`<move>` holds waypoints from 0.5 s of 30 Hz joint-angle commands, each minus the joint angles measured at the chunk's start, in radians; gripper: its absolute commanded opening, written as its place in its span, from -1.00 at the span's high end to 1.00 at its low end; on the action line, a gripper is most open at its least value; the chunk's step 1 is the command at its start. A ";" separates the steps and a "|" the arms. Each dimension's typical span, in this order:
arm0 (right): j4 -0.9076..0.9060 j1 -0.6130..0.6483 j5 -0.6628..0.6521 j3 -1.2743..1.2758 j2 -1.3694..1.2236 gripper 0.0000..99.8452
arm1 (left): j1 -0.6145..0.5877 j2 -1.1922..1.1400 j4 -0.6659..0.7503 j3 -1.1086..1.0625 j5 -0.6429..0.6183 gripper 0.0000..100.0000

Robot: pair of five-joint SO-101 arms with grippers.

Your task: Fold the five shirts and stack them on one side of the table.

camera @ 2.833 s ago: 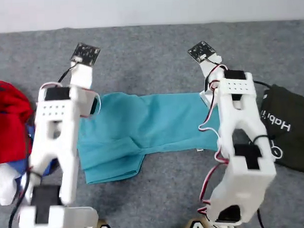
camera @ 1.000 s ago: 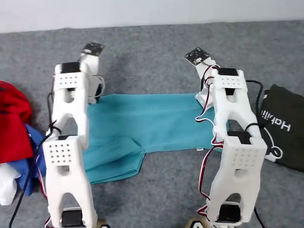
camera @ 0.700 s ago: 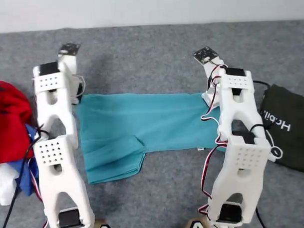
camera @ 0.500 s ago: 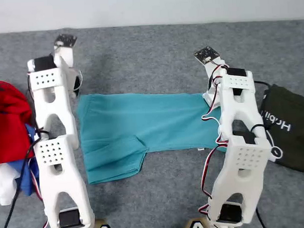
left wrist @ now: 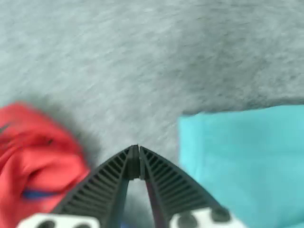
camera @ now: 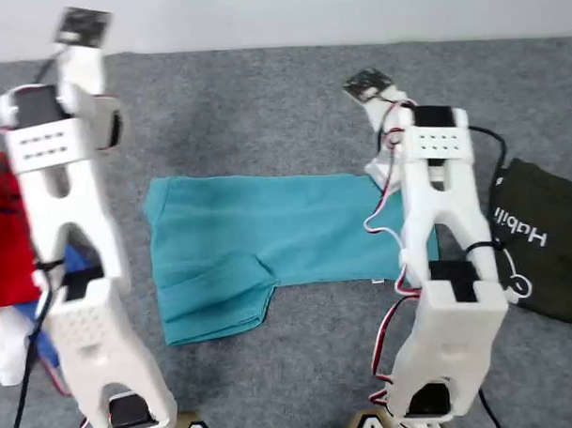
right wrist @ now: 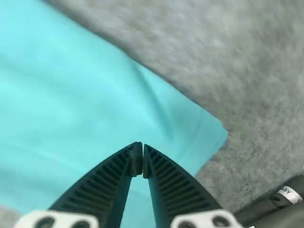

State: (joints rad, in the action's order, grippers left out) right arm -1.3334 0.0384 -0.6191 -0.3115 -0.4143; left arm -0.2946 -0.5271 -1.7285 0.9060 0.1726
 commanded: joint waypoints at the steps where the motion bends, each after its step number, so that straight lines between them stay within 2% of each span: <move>1: -0.062 0.076 0.002 -0.038 0.108 0.98 | -0.110 0.232 -0.025 -0.133 -0.008 0.99; 9: -0.259 0.259 0.008 -0.038 0.125 0.98 | -0.400 0.546 -0.025 -0.390 0.021 0.99; 15: -0.420 0.412 0.009 -0.038 0.119 0.98 | -0.562 0.723 -0.023 -0.545 0.072 0.99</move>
State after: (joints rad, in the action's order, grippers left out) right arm -1.6863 0.3759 -0.6191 -0.3115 -0.3575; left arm -0.7963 0.0928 -1.7331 0.4012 0.2125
